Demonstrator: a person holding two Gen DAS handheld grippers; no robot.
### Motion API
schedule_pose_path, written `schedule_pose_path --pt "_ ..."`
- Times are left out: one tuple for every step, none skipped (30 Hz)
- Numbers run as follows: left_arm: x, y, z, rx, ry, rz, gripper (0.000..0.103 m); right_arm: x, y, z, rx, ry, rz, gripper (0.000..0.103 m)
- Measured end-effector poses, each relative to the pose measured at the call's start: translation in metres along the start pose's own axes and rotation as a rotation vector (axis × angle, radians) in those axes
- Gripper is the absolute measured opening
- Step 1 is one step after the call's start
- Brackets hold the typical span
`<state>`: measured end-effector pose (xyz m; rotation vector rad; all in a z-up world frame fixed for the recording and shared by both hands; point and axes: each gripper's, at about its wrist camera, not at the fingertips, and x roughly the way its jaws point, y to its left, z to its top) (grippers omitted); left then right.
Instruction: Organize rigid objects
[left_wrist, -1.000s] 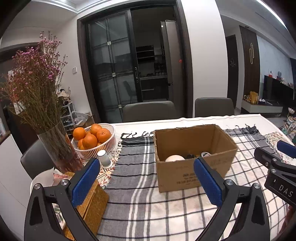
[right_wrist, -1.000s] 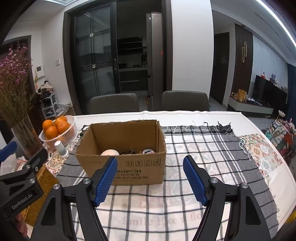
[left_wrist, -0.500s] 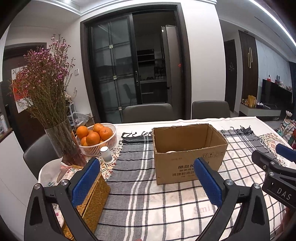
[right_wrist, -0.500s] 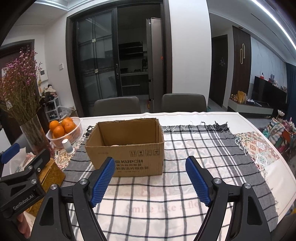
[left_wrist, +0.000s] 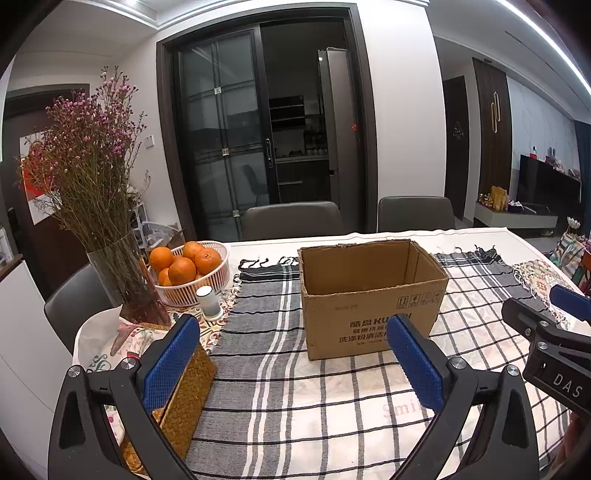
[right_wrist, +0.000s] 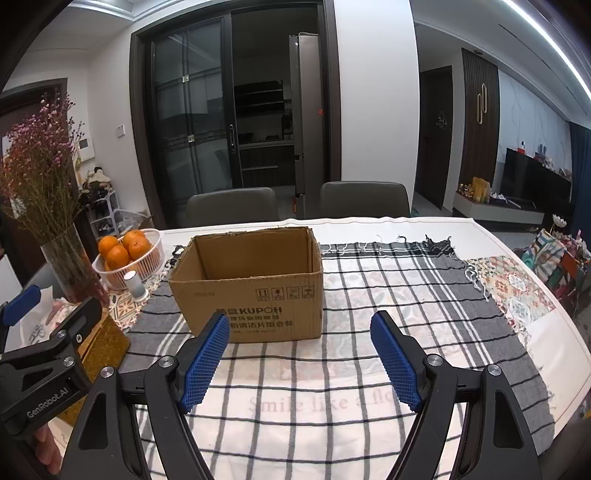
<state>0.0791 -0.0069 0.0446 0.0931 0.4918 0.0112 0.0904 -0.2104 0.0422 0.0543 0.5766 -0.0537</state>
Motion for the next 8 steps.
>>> schedule_pose_path --pt "-0.0003 -0.0001 0.0001 0.001 -0.001 0.0 0.103 0.0 -0.0004 0.0 0.0 0.0 0.001 0.08" --pt "-0.0004 -0.0005 -0.0001 0.001 -0.001 -0.001 0.103 0.0 -0.0003 0.0 0.0 0.0 0.002 0.08" --pt "-0.0006 -0.0006 -0.0001 0.001 -0.001 -0.002 0.103 -0.0004 0.0 -0.0003 0.0 -0.001 0.002 0.08" --pt "-0.0009 -0.0008 -0.0003 0.001 -0.001 -0.004 0.103 -0.0007 -0.0003 -0.0007 0.001 -0.001 0.001 0.08" --pt "-0.0014 -0.0011 -0.0008 0.002 -0.001 -0.005 0.103 -0.0004 0.0 -0.0003 0.001 0.0 0.002 0.08" --pt "-0.0015 -0.0016 -0.0008 0.003 0.0 -0.006 0.103 -0.0003 0.0001 -0.0004 0.0 0.001 0.002 0.08" --pt "-0.0017 -0.002 -0.0007 0.004 0.0 -0.006 0.103 -0.0007 0.0001 -0.0007 0.0 0.002 0.003 0.08" --pt "-0.0015 -0.0021 -0.0006 0.004 0.0 -0.005 0.103 -0.0011 0.0 -0.0008 0.002 0.003 0.005 0.08"
